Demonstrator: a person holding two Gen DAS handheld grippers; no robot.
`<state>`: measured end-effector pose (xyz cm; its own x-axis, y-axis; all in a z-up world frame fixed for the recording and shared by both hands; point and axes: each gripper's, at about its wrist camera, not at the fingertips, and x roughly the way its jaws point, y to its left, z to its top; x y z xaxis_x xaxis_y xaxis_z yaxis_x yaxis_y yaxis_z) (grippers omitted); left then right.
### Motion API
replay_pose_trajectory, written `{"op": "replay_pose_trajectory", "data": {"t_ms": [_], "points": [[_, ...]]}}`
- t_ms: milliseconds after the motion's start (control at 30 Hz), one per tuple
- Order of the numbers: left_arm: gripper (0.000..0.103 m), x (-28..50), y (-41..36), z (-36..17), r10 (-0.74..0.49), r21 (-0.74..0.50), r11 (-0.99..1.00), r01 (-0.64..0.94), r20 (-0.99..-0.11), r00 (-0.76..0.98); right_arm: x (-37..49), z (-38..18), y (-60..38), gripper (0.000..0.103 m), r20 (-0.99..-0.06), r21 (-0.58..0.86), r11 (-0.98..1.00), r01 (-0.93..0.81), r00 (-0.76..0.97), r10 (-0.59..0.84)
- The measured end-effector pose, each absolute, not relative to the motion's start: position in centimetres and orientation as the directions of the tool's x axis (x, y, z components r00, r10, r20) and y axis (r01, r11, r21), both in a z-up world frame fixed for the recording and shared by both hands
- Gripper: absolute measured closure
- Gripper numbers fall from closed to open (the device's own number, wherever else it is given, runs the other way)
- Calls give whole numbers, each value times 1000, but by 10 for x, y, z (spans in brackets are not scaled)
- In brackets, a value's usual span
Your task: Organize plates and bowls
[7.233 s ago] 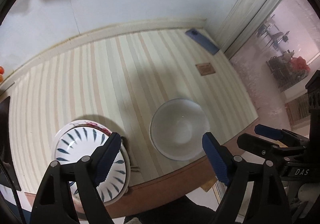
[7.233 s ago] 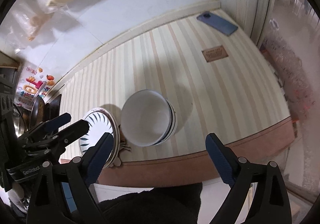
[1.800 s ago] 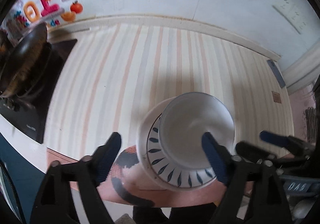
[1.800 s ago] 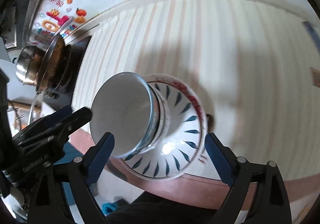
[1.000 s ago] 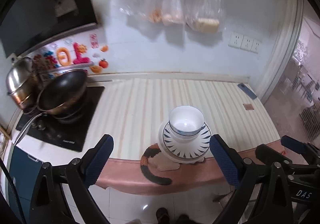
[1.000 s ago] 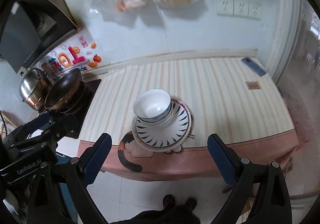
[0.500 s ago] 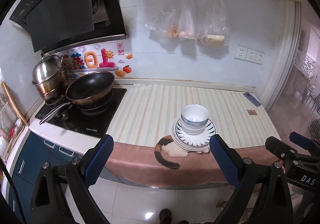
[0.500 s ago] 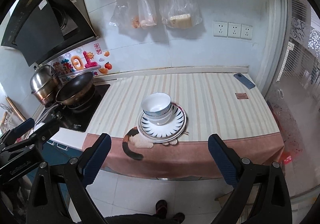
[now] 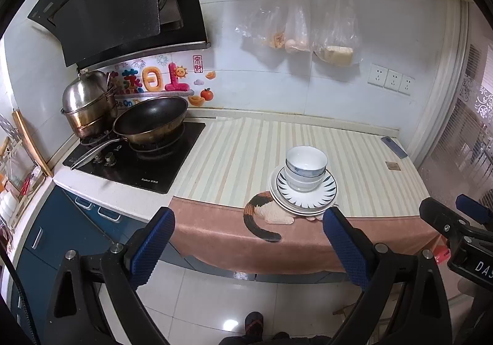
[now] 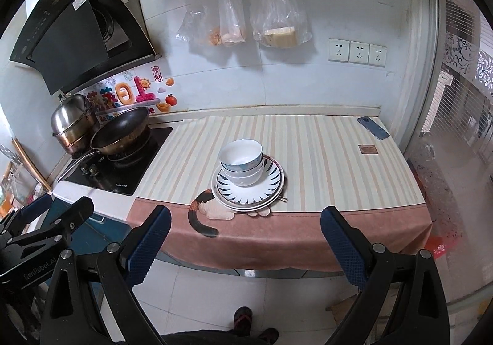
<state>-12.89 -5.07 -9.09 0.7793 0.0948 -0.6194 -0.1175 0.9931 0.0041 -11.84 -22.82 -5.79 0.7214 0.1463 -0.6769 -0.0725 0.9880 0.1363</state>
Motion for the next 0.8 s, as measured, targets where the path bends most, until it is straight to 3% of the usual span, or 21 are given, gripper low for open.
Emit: {"op": "replay_pose_trajectory", "data": {"t_ms": [800], "points": [[4,-137,-55,-84,102,17,993,-116,-605,790,-118,-56,-229,3,-672,141,987,-76,725,152]]}}
